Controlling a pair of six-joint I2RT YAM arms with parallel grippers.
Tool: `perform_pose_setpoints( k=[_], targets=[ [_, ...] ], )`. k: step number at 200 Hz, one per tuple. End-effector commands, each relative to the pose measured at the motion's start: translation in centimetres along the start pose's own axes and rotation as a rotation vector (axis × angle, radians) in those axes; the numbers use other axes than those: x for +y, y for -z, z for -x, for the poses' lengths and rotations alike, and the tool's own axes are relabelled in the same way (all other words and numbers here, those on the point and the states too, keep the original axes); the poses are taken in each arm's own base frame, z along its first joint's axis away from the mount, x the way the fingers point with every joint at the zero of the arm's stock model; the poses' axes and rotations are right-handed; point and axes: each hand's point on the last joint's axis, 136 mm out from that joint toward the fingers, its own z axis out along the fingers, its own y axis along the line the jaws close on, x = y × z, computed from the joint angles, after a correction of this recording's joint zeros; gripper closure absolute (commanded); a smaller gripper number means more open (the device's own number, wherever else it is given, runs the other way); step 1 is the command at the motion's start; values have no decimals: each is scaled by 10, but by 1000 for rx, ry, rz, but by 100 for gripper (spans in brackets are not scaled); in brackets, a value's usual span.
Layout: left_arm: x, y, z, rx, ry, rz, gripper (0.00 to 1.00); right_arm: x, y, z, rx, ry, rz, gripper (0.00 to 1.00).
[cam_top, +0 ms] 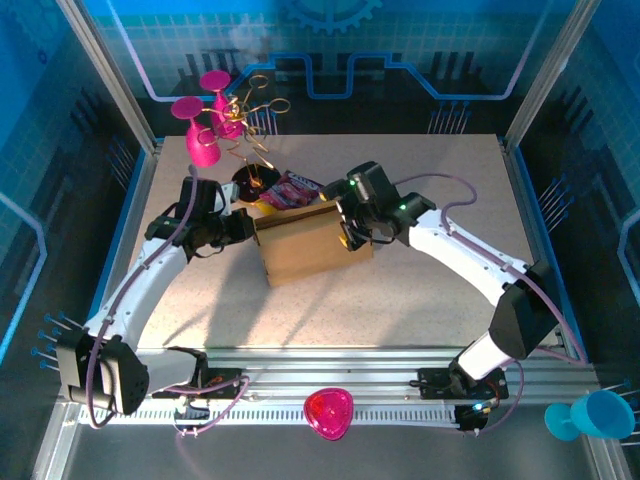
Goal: Fold the paper box
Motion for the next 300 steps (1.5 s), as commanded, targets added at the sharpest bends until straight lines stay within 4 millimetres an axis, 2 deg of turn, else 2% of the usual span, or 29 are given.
perform_pose_setpoints(
  k=[1, 16, 46, 91, 208, 224, 272, 300],
  targets=[
    [-7, 7, 5, -43, -53, -7, 100, -11, 3, 6, -45, -105, -115, 1],
    [-8, 7, 6, -46, -62, -5, 100, -15, 6, 9, -44, -137, -206, 1],
    [-9, 4, 4, -46, -69, -2, 100, -35, 11, 9, -29, -244, -407, 1],
    [-11, 1, 4, -42, -73, -2, 100, -39, 15, 12, -38, -317, -494, 0],
    [-15, -2, 3, -40, -83, -3, 100, -37, -14, 27, -50, -385, -560, 0],
    [-15, -2, 3, -39, -83, -3, 100, -39, -17, 29, -63, -388, -566, 4],
    [-16, -3, 3, -36, -75, -5, 100, -46, -19, 30, -88, -387, -581, 29],
    [-20, -3, 5, -17, -31, -14, 100, -50, -22, 33, -102, -388, -585, 35]
  ],
)
